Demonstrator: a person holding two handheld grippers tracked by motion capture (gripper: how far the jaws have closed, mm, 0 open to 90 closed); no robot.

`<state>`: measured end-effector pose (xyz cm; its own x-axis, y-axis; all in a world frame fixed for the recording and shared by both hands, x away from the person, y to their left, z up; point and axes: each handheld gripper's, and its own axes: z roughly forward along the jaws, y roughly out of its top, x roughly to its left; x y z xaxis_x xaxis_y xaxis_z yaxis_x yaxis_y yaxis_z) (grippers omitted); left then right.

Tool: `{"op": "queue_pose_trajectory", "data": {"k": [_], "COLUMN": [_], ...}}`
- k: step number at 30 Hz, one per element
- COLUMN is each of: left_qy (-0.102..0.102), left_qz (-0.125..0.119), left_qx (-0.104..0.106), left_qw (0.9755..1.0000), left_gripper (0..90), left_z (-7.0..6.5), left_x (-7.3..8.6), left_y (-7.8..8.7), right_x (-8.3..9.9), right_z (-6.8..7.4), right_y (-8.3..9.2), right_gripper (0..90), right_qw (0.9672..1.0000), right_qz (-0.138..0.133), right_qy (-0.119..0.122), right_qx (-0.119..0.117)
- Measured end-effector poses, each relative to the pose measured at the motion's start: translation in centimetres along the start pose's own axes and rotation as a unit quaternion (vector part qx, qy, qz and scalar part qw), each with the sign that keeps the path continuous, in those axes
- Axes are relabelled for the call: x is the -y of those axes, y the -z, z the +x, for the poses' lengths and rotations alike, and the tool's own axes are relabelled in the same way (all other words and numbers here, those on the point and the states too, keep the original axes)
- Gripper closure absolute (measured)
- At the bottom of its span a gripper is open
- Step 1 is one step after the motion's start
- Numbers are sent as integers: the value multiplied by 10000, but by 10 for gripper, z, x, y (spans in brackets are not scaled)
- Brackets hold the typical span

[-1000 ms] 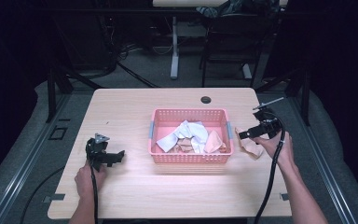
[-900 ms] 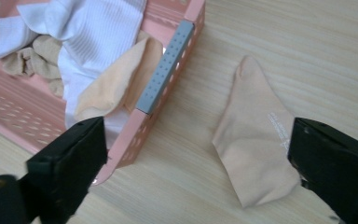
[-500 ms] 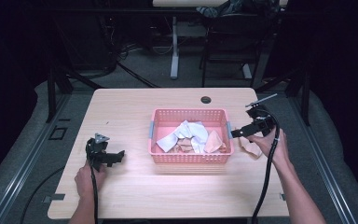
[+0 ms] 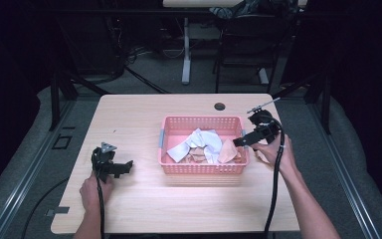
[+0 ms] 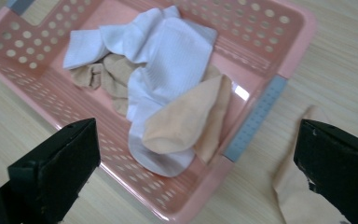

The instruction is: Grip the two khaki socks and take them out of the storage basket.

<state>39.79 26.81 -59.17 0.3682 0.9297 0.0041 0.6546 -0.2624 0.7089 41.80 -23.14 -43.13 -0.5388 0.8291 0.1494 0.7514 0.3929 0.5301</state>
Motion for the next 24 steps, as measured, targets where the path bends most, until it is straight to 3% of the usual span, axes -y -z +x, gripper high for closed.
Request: {"op": "queue_pose_trajectory", "data": {"k": [7, 15, 24], "left_qy": [1, 8, 5], "left_qz": [0, 0, -3], "left_qx": [1, 0, 1], "left_qw": [10000, 10000, 10000], "left_gripper": [3, 3, 3], "left_z": [0, 0, 0], "left_x": [0, 0, 0], "left_y": [0, 0, 0], "right_x": [-7, -6, -3], "right_z": [14, 17, 16], "right_y": [-18, -47, -63], "right_gripper": [78, 210, 293], "right_qw": [9995, 9981, 9971], "right_qz": [185, 507, 751], "right_qy": [190, 111, -42], "right_qx": [-149, -322, -135]}}
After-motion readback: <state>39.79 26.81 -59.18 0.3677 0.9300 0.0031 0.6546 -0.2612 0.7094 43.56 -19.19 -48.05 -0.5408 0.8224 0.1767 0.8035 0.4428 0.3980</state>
